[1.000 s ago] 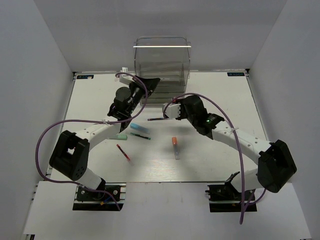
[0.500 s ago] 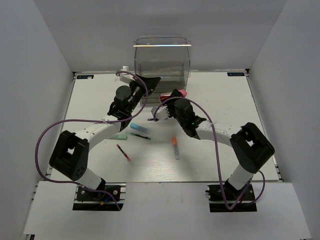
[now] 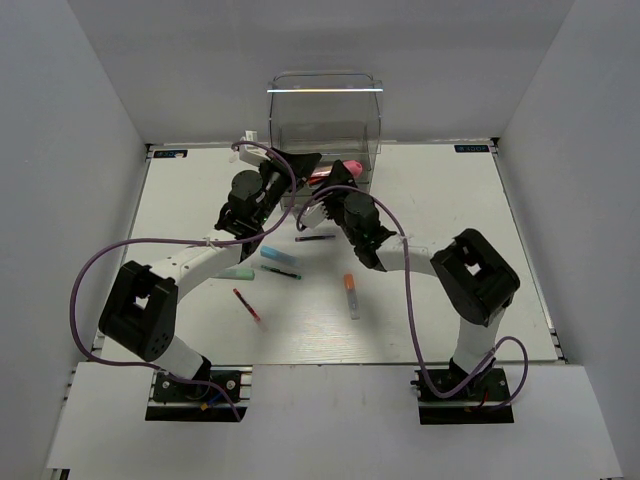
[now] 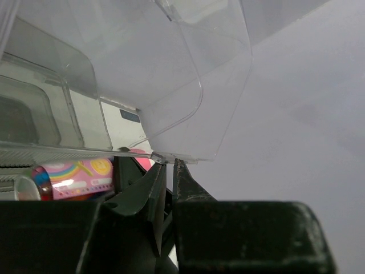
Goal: Sort the stationery into containers
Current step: Place the stationery in the storage box.
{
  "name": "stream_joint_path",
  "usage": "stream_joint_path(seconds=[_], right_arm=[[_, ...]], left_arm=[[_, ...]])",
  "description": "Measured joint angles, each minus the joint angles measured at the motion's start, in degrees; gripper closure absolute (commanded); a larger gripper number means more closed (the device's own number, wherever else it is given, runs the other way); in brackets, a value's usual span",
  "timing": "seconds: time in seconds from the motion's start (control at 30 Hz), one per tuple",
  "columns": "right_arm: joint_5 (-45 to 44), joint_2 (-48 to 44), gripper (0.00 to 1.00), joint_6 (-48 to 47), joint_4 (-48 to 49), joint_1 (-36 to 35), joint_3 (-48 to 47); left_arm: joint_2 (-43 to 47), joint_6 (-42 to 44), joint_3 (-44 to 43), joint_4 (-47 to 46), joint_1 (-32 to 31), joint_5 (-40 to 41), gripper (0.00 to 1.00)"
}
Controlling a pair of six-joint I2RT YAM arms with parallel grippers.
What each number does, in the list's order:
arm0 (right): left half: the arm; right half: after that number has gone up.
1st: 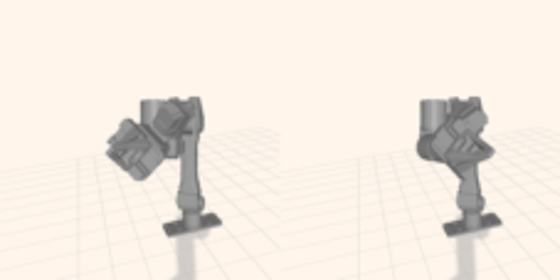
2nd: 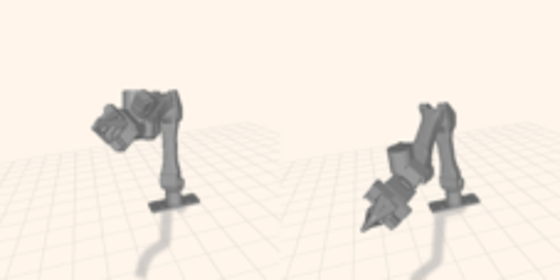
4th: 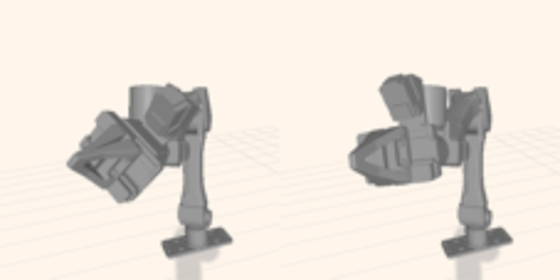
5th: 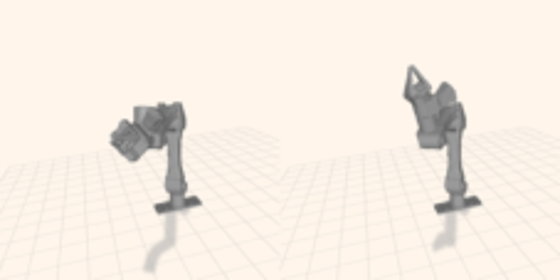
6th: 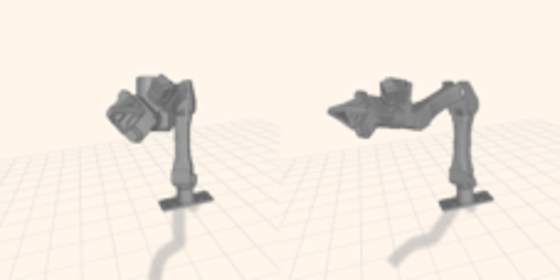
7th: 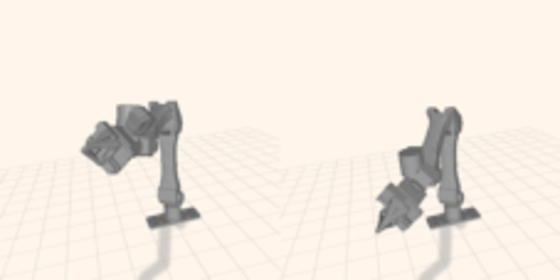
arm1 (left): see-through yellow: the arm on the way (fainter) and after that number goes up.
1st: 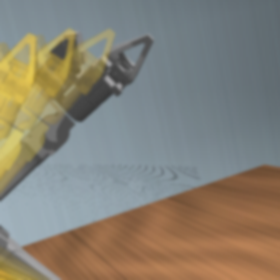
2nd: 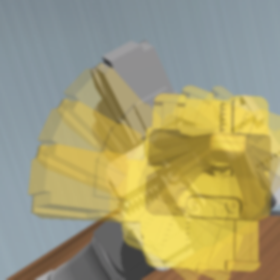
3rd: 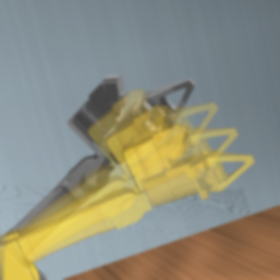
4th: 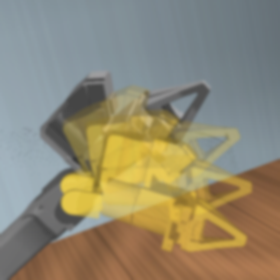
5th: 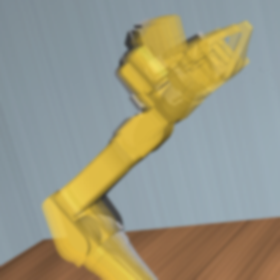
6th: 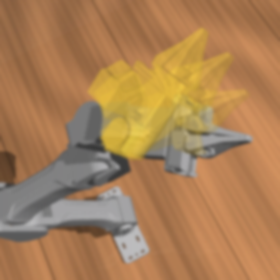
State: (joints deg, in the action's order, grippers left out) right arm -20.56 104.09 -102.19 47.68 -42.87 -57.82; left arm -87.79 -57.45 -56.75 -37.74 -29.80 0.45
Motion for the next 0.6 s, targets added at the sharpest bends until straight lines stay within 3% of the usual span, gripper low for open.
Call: stream_joint_path(seconds=[0.43, 0.6], right_arm=[[-2.3, 9.7, 0.85, -4.3, 3.5, 1.6, -10.0], [-4.4, 11.3, 0.74, -4.8, 3.5, 1.7, -12.9]], left_arm=[[0.0, 0.0, 0.0, -0.4, 0.1, -0.3, 0.89], [0.0, 0.0, 0.0, -0.9, 0.2, -0.3, 0.89]])
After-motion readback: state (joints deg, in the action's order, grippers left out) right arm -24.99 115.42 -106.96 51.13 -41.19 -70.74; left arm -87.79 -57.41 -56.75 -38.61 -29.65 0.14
